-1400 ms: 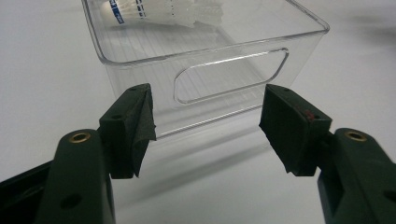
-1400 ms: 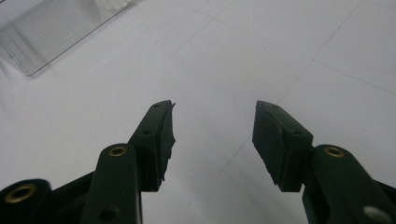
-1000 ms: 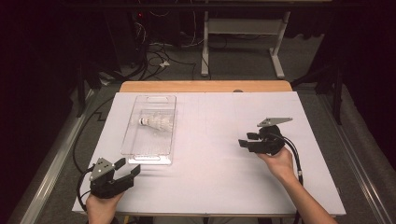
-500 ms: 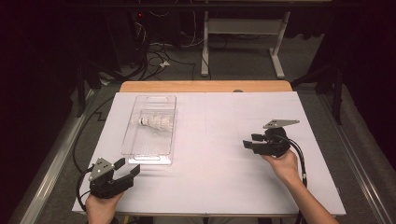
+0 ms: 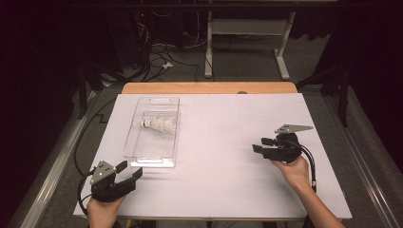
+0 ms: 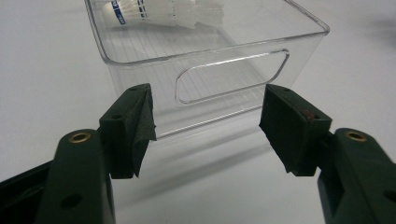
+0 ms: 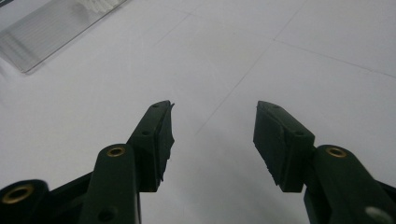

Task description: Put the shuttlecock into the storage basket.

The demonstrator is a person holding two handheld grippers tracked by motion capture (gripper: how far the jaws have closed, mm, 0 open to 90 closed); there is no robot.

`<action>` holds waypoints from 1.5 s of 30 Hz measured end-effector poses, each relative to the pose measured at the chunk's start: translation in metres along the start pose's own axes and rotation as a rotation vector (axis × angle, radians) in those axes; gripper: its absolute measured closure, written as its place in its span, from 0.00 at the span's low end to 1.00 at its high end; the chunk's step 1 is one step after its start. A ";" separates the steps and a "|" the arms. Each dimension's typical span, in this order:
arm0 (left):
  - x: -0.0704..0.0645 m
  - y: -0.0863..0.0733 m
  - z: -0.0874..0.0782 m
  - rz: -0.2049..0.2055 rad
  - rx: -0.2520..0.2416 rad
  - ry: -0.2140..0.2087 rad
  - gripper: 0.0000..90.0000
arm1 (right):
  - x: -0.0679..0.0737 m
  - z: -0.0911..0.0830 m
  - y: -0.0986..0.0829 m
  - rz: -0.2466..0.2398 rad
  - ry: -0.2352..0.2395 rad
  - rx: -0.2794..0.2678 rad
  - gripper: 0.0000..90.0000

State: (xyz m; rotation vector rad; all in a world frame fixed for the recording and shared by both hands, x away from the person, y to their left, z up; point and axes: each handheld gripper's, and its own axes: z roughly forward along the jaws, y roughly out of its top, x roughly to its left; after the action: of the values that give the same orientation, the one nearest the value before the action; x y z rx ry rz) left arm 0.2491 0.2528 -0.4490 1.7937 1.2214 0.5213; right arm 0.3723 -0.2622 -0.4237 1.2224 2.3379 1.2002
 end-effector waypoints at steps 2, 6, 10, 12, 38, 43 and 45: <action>0.000 0.000 0.000 0.000 0.000 0.001 0.40 | -0.001 -0.001 -0.001 0.001 0.001 -0.002 0.53; 0.000 0.000 0.000 -0.001 0.000 0.000 0.40 | -0.003 -0.004 -0.004 0.007 -0.002 -0.009 0.52; 0.000 0.000 0.000 0.000 0.000 0.001 0.40 | -0.005 -0.008 -0.007 0.013 -0.008 -0.011 0.52; 0.000 0.000 0.000 0.000 -0.001 0.001 0.40 | -0.005 -0.010 -0.009 0.018 -0.011 -0.014 0.52; 0.000 0.000 0.000 -0.003 0.000 0.001 0.40 | -0.008 -0.025 -0.024 0.045 -0.021 -0.047 0.51; 0.001 0.000 0.000 -0.004 0.000 0.002 0.40 | -0.007 -0.026 -0.027 0.045 -0.023 -0.054 0.51; 0.001 0.000 0.000 -0.004 0.000 0.003 0.40 | -0.007 -0.027 -0.028 0.045 -0.022 -0.058 0.50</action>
State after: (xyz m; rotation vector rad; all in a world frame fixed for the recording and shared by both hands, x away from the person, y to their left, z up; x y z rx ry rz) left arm 0.2496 0.2536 -0.4491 1.7903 1.2266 0.5218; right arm 0.3459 -0.2914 -0.4292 1.2683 2.2546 1.2535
